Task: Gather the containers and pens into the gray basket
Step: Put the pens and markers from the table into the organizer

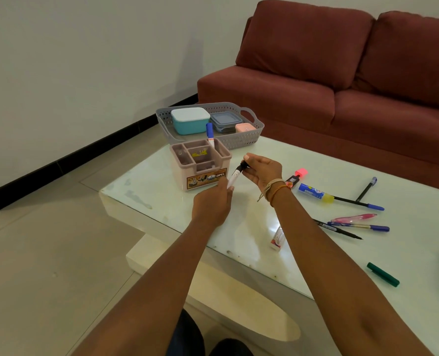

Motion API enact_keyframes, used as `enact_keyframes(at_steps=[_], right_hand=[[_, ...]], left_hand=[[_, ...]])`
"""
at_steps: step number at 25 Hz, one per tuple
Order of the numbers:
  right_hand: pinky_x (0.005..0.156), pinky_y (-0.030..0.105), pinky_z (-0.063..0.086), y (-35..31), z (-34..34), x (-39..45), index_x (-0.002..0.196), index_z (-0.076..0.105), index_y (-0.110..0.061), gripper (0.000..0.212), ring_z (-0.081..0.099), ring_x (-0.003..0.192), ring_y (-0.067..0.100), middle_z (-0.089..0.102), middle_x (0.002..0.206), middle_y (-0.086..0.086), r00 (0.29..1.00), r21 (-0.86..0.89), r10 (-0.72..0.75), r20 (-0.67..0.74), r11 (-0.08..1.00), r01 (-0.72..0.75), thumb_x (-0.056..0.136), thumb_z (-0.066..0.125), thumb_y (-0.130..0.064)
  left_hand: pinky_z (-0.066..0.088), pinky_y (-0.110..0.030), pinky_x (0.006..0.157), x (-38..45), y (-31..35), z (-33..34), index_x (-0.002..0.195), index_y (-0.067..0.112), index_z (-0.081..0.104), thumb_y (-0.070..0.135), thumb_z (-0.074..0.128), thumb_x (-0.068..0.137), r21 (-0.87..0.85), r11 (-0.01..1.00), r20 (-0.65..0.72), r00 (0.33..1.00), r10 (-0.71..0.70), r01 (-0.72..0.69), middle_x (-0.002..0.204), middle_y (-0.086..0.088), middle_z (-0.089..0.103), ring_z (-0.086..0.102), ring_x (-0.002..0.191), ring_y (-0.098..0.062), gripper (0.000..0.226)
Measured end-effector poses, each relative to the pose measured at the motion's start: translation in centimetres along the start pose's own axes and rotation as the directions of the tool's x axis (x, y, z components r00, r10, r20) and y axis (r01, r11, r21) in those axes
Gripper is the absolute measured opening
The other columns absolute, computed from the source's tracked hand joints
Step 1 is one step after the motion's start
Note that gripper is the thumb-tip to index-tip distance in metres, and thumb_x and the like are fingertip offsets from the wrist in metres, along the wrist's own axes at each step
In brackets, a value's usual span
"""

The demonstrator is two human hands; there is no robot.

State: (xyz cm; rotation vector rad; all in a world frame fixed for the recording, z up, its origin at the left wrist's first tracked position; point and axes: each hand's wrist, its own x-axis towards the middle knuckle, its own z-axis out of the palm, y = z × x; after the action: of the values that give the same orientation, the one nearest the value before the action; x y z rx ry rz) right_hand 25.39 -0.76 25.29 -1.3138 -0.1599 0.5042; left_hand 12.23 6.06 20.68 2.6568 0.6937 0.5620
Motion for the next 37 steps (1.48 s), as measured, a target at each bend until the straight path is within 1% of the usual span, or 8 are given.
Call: enact_keyframes(at_steps=[7,14,17,21,27,31,34,37], right_hand=[[0.080,0.042,0.060,0.7,1.0,0.3,0.107,0.069,0.003,0.026,0.069,0.090,0.034,0.069,0.104,0.025,0.993,-0.208,-0.115,0.038,0.971,0.120,0.084,0.070,-0.009],[0.081,0.047,0.059,0.4,2.4,-1.1,0.105,0.070,0.001,0.023,0.068,0.099,0.039,0.069,0.106,0.023,0.992,-0.190,-0.115,0.054,0.974,0.123,0.084,0.069,-0.007],[0.074,0.041,0.061,0.0,2.8,-2.0,0.106,0.069,0.001,0.023,0.068,0.098,0.039,0.068,0.109,0.024,0.992,-0.162,-0.099,0.082,0.980,0.111,0.084,0.068,-0.006],[0.070,0.037,0.061,0.1,2.3,-2.9,0.115,0.065,-0.005,0.031,0.068,0.097,0.039,0.066,0.114,0.023,0.991,-0.174,-0.035,0.128,0.983,0.057,0.084,0.066,0.000],[0.061,0.031,0.062,-0.6,3.1,-4.6,0.111,0.066,-0.012,0.035,0.069,0.092,0.037,0.065,0.115,0.021,0.975,-0.274,-0.063,0.215,0.954,0.122,0.081,0.066,0.007],[0.079,0.051,0.059,-4.2,4.6,-4.0,0.116,0.064,-0.007,0.040,0.068,0.095,0.037,0.066,0.112,0.019,0.954,-0.327,-0.209,0.217,0.905,0.273,0.079,0.070,0.005],[0.077,0.051,0.059,-7.0,6.7,-3.6,0.112,0.064,-0.006,0.039,0.070,0.088,0.032,0.069,0.099,0.013,0.909,-0.319,-0.390,0.144,0.852,0.416,0.075,0.075,0.000],[0.075,0.044,0.061,-8.7,9.9,-3.5,0.111,0.064,-0.010,0.040,0.071,0.089,0.029,0.071,0.106,0.017,0.834,-0.360,-0.524,0.171,0.755,0.548,0.074,0.077,-0.007]], left_hand=[[0.048,-0.034,0.071,0.0,-0.3,0.0,0.128,0.015,0.045,0.036,0.030,0.102,-0.082,0.996,-0.037,0.999,-0.038,0.035,0.103,-0.007,0.067,0.064,0.089,-0.024,0.037],[0.047,-0.036,0.083,-0.4,-0.7,-0.7,0.135,0.013,0.046,0.034,0.034,0.102,-0.263,0.958,0.004,0.993,-0.120,0.117,0.121,-0.010,0.063,0.060,0.106,-0.027,0.041],[0.044,-0.034,0.084,-0.4,-0.7,-0.8,0.134,0.013,0.050,0.035,0.036,0.102,-0.416,0.891,0.034,0.982,-0.183,0.180,0.124,-0.010,0.063,0.058,0.109,-0.028,0.041],[0.046,-0.038,0.086,-0.4,-0.9,-0.9,0.128,0.015,0.056,0.038,0.037,0.101,-0.487,0.850,0.065,0.979,-0.192,0.199,0.119,-0.009,0.065,0.059,0.106,-0.029,0.039],[0.047,-0.038,0.065,-0.9,-1.3,-1.3,0.093,0.012,0.059,0.038,0.054,0.094,-0.650,0.748,-0.012,0.982,-0.187,0.135,0.082,-0.010,0.063,0.058,0.075,-0.026,0.027],[0.048,-0.036,0.063,-1.6,-2.9,-2.2,0.081,0.009,0.053,0.019,0.057,0.092,-0.753,0.637,-0.095,0.930,-0.355,0.166,0.076,-0.014,0.059,0.054,0.068,-0.025,0.015],[0.042,-0.028,0.058,-2.2,-3.8,-3.0,0.081,0.012,0.044,0.009,0.058,0.089,-0.755,0.617,-0.170,0.844,-0.509,0.221,0.073,-0.006,0.049,0.046,0.066,-0.019,0.017],[0.041,-0.019,0.066,-1.9,-5.9,-3.6,0.098,0.011,0.041,0.015,0.071,0.082,-0.692,0.681,-0.247,0.808,-0.535,0.240,0.098,-0.005,0.045,0.048,0.084,-0.019,0.034]])
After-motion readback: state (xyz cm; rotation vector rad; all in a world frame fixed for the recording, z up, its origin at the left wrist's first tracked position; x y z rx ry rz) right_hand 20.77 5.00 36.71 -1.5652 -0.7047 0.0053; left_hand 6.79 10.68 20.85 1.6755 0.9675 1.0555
